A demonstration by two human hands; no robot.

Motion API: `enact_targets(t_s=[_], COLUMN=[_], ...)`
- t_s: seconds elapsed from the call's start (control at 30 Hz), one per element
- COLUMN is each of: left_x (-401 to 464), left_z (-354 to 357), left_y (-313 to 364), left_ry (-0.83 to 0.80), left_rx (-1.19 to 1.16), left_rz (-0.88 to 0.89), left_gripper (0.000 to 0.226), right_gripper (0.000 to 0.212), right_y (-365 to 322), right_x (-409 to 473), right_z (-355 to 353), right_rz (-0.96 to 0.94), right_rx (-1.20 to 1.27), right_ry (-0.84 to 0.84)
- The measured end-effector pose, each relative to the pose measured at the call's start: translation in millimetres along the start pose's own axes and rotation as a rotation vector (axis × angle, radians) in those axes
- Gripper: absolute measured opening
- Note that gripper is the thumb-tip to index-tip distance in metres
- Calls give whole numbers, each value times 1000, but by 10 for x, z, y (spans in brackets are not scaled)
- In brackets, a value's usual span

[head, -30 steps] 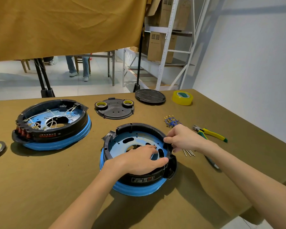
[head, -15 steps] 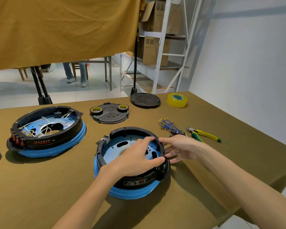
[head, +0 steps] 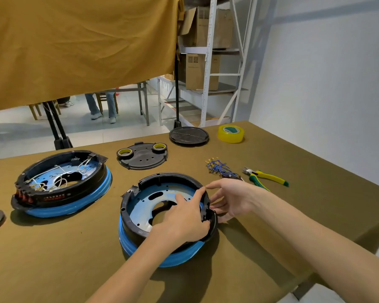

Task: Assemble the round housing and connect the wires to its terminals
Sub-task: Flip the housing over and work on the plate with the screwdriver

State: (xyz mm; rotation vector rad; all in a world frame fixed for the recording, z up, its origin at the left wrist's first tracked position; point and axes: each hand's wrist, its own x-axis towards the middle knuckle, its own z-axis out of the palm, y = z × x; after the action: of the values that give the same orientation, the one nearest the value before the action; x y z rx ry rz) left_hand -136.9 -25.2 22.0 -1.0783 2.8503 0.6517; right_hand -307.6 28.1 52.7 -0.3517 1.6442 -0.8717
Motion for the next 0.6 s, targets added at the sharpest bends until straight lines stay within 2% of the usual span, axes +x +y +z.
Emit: enact_targets(t_s=[0.17, 0.47, 0.53, 0.6], left_x=[-40, -109, -123, -142], left_z=[-18, -132, -159, -207], left_y=[-86, -181, -196, -209], left_ry=[-29, -47, -51, -49], left_rx=[-100, -48, -75, -106], left_rz=[19, 33, 44, 49], left_gripper=[86, 86, 86, 86], right_gripper=[56, 50, 54, 67], right_y=[81, 31, 34, 31], right_x=[25, -23, -15, -5], right_z=[10, 125, 131, 140], right_rz=[-31, -56, -54, -44], right_rx=[-9, -50, -46, -20], right_ry=[17, 4, 30, 15])
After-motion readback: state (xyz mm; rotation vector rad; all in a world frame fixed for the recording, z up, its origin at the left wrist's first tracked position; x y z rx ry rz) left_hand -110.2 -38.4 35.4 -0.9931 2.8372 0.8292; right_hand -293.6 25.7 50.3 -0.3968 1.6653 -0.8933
